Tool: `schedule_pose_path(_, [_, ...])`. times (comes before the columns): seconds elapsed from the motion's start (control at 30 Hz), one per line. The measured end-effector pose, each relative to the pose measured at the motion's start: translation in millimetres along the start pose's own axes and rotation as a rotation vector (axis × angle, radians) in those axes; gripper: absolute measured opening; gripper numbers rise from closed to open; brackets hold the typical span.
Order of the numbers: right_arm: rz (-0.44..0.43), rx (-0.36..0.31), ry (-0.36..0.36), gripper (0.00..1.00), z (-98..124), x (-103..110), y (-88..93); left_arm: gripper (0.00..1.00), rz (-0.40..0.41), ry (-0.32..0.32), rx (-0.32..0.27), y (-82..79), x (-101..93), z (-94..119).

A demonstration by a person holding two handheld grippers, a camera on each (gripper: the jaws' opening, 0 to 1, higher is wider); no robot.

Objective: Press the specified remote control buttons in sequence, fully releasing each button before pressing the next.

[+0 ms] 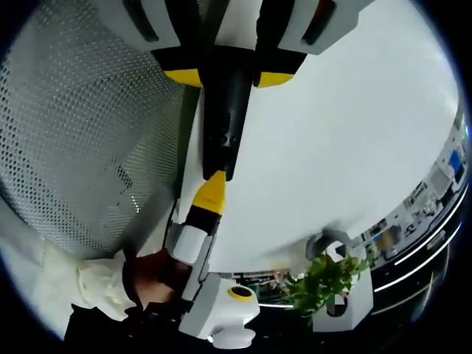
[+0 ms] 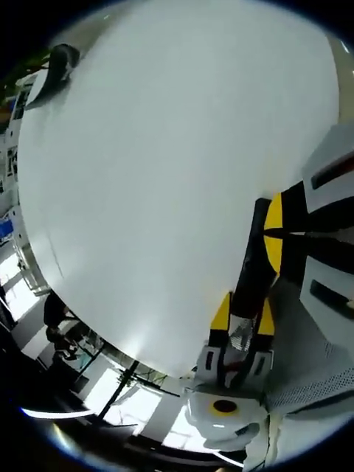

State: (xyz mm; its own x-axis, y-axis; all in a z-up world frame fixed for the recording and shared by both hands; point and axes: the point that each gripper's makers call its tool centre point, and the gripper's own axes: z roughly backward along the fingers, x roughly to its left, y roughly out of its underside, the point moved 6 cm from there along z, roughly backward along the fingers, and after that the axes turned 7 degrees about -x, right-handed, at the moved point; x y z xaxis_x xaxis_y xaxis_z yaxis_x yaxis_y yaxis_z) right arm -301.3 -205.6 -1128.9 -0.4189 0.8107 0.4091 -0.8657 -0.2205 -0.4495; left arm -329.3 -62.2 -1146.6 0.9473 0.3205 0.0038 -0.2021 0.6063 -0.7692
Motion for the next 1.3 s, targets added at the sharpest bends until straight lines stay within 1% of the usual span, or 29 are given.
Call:
schedule_pose_path(0.1, [0.019,0.011,-0.036,0.00,-2.0,6.7,0.5,0.25,-0.003,0.001,-0.001,-0.3,-0.2,-0.5])
schedule_pose_path(0.17, [0.032,0.015,-0.031,0.00,-3.5,6.9,1.1,0.25,-0.002,0.002,-0.002,-0.3,-0.3,-0.6])
schedule_pose_path(0.2, [0.036,0.027,-0.017,0.00,-4.6,4.9,2.6,0.25,-0.002,0.002,-0.002,-0.4,-0.3,-0.6])
schedule_pose_path(0.33, [0.004,0.022,-0.019,0.00,-3.0,3.8,1.9,0.25,-0.002,0.002,-0.004,-0.4,-0.3,-0.8])
schedule_pose_path(0.57, [-0.006,0.020,-0.024,0.00,-3.3,3.2,1.9,0.25,-0.002,0.003,-0.006,-0.6,-0.2,-1.2])
schedule_pose_path(0.8, [-0.043,0.014,-0.033,0.00,-3.1,2.4,2.0,0.25,-0.002,0.004,-0.007,-0.7,-0.4,-1.2])
schedule_pose_path(0.97, [-0.028,0.011,-0.027,0.00,-3.6,2.9,2.1,0.25,-0.003,0.004,-0.009,-0.8,-0.6,-1.2])
schedule_pose_path(1.13, [-0.061,0.011,-0.037,0.00,-3.3,1.3,2.0,0.25,-0.008,0.005,-0.010,-1.2,-0.7,-1.4])
schedule_pose_path(1.3, [-0.024,0.015,-0.036,0.00,-3.3,3.6,2.2,0.25,-0.011,0.007,-0.009,-1.4,-0.9,-1.6])
